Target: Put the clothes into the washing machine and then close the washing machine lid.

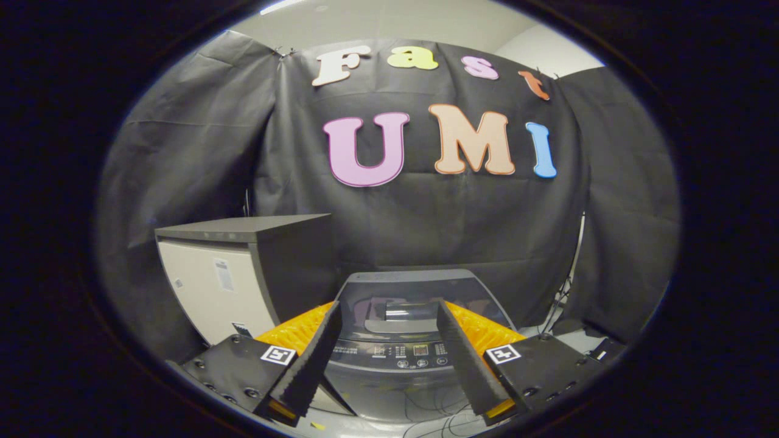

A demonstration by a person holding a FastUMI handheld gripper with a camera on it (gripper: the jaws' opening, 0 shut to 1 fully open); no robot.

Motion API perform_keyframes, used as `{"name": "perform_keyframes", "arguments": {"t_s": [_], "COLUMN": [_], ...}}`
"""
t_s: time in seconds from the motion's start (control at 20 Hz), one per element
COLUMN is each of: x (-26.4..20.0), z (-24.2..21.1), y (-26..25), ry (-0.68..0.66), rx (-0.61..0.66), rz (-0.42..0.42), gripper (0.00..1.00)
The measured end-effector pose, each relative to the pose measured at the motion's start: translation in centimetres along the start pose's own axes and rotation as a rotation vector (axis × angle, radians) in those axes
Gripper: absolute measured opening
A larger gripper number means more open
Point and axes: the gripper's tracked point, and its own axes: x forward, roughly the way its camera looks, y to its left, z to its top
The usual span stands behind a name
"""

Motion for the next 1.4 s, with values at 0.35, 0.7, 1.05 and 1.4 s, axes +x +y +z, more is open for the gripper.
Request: {"name": "perform_keyframes", "arguments": {"t_s": [0.35, 0.7, 1.05, 1.4], "x": [-4.6, -6.7, -9.7, -11.2], "z": [1.0, 2.9, 4.9, 4.4], "y": [1.2, -1.9, -3.1, 0.1], "ry": [-0.076, -0.118, -0.183, -0.167], "rx": [0.020, 0.097, 0.060, 0.001], "rz": [0.086, 0.059, 0.046, 0.097], "gripper": [0.98, 0.98, 0.98, 0.98]}}
